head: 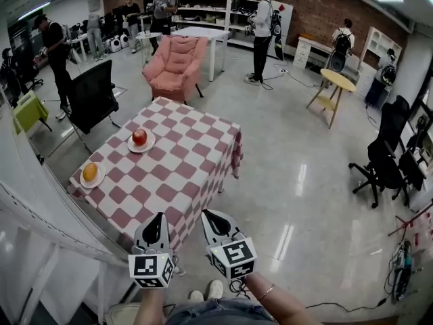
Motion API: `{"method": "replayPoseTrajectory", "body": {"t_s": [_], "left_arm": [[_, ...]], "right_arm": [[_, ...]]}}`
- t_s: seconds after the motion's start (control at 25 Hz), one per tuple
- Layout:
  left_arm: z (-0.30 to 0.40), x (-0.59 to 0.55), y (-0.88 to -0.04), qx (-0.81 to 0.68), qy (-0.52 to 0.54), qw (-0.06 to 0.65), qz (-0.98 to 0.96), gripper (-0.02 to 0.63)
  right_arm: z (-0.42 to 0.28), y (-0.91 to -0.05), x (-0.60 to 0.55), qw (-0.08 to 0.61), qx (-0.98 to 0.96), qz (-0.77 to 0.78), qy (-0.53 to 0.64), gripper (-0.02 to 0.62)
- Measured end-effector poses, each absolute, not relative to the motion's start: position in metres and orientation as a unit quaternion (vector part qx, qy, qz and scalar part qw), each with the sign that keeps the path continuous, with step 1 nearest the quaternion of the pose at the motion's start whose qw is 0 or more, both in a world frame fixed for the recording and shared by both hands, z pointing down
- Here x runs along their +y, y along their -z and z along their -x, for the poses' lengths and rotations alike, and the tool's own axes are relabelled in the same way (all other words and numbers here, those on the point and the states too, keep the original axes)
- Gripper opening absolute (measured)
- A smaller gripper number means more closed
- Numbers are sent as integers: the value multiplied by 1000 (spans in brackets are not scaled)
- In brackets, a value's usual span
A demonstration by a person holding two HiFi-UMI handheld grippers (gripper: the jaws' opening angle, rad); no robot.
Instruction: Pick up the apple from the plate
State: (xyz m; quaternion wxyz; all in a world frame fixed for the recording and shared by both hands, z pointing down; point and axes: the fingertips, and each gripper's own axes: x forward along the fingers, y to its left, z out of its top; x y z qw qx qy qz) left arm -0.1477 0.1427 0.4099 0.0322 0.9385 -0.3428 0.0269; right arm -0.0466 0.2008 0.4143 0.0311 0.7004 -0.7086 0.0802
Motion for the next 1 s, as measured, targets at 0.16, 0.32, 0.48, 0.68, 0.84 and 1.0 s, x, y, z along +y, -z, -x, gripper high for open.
{"method": "replayPoseTrajectory", "body": {"t_s": [0.16, 0.32, 0.48, 0.68, 0.84, 1.0], "left_arm": [[135, 140, -411, -352, -29, 23, -935, 17], [126, 138, -410, -361, -26, 19, -932, 17], [120, 135, -408, -369, -32, 16, -929, 17], [107, 126, -409, -373, -37, 11, -927, 17], [93, 114, -412, -371, -39, 12, -928, 17], [79, 95, -417, -371, -45, 18, -927, 17]], "right_arm": [[27, -416, 204, 28, -707, -702, -80, 9], [14, -423, 208, 28, -709, -699, -86, 9], [2, -426, 207, 26, -708, -699, -95, 9], [-17, -430, 202, 22, -704, -703, -100, 9], [-32, -434, 191, 23, -699, -707, -106, 9], [-46, -436, 176, 25, -696, -709, -111, 9]]}}
